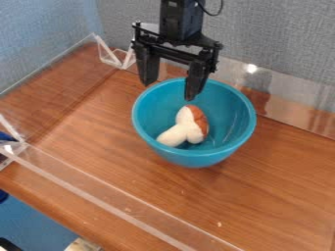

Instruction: Remove the mushroom from inside the blue bowl and put it on the table

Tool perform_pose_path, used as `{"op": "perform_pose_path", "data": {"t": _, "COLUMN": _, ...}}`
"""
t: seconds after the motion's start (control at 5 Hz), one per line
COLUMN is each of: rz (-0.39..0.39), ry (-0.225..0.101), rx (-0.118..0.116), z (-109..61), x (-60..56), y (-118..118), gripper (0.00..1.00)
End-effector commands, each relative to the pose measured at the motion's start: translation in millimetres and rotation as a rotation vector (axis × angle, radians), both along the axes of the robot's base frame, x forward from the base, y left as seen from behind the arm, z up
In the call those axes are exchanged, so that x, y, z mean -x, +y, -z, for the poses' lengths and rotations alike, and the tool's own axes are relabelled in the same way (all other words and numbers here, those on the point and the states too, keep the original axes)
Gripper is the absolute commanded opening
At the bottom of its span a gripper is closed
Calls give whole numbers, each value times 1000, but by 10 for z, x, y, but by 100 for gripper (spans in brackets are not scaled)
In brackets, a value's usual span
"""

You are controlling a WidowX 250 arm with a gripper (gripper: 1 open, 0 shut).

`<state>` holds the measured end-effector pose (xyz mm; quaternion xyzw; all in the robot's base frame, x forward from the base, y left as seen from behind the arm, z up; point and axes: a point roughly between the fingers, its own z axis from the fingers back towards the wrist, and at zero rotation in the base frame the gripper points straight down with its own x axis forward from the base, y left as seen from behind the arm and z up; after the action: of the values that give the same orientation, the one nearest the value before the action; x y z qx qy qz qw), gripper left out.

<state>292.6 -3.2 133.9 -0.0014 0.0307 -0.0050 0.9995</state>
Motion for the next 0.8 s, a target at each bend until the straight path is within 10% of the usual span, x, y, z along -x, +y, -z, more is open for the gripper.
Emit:
{"op": "perform_pose_path", "data": {"t": 0.0, "rz": 5, "ry": 5, "rx": 3, "z": 61, "x": -28, "y": -42, "gripper": 100}}
{"op": "perform_pose_path", "data": {"t": 0.6, "rz": 16, "ry": 26, "rx": 16, "z": 378, "x": -160, "y": -156, "gripper": 100}}
